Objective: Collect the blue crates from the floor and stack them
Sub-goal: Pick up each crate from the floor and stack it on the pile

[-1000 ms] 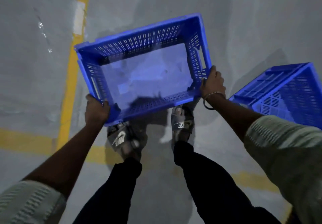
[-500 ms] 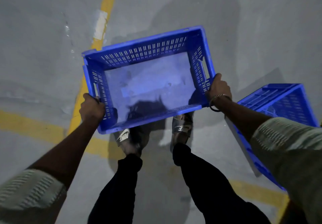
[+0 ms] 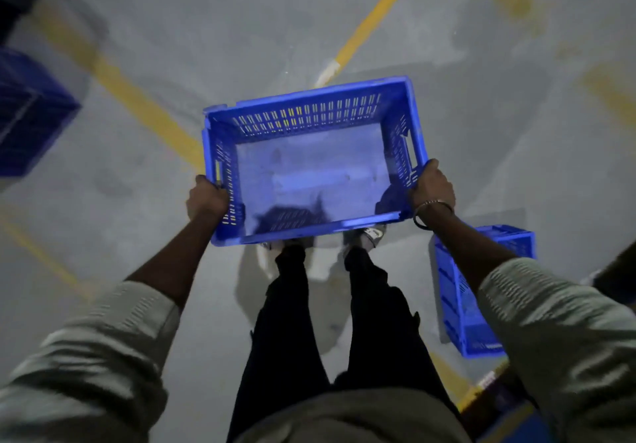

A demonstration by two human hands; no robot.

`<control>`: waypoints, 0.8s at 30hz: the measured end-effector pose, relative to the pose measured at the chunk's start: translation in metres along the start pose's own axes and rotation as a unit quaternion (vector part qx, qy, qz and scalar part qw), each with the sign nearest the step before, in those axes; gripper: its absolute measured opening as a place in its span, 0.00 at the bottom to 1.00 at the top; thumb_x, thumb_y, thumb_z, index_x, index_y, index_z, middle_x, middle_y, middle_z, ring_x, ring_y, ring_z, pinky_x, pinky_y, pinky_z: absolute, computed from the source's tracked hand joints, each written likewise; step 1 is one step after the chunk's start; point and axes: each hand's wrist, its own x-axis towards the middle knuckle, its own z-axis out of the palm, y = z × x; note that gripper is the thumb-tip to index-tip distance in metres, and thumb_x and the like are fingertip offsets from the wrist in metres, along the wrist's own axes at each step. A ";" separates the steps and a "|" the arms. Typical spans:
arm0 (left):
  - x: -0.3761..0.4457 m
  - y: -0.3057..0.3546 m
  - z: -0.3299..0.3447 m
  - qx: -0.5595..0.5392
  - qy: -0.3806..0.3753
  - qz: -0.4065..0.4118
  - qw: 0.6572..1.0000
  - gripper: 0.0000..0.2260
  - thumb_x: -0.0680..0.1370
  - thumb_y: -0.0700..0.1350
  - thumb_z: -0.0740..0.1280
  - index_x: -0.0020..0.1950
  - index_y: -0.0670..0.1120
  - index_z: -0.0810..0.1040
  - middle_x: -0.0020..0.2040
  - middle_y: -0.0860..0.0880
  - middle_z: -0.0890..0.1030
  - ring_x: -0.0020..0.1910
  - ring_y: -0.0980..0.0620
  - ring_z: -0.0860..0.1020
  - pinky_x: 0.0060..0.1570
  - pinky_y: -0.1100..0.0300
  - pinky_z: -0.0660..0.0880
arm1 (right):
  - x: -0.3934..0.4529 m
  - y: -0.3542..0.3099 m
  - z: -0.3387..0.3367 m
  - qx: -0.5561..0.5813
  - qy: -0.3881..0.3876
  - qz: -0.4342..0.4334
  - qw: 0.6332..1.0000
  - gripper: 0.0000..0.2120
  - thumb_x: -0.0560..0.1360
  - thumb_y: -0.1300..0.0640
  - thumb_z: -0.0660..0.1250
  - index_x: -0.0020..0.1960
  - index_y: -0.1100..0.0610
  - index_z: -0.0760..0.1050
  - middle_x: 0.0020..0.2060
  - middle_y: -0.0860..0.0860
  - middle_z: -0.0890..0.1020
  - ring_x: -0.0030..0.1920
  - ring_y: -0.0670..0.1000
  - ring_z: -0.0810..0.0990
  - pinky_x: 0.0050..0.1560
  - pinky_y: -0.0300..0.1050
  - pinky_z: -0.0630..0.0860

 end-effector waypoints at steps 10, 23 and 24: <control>-0.029 -0.172 -0.091 -0.279 -0.013 -0.138 0.950 0.27 0.76 0.63 0.64 0.60 0.41 0.80 0.59 0.36 0.83 0.58 0.33 0.81 0.62 0.46 0.78 | -0.116 -0.162 -0.033 -0.039 0.034 -0.137 0.989 0.17 0.74 0.63 0.64 0.61 0.60 0.65 0.56 0.64 0.75 0.51 0.70 0.79 0.48 0.60 0.75; 0.034 -0.356 -0.258 -0.547 0.018 -0.148 0.823 0.03 0.69 0.41 0.73 0.40 0.44 0.80 0.39 0.42 0.82 0.37 0.43 0.81 0.42 0.54 0.80 | -0.224 -0.413 0.046 -0.056 0.094 -0.248 0.962 0.17 0.76 0.60 0.60 0.65 0.55 0.66 0.58 0.61 0.76 0.50 0.68 0.80 0.46 0.58 0.76; 0.050 -0.371 -0.267 -0.548 0.028 -0.160 0.821 0.06 0.66 0.42 0.72 0.41 0.43 0.81 0.41 0.41 0.83 0.39 0.41 0.82 0.44 0.50 0.82 | -0.229 -0.436 0.051 -0.053 0.095 -0.262 0.959 0.17 0.76 0.60 0.61 0.64 0.55 0.66 0.58 0.61 0.76 0.50 0.68 0.80 0.46 0.58 0.76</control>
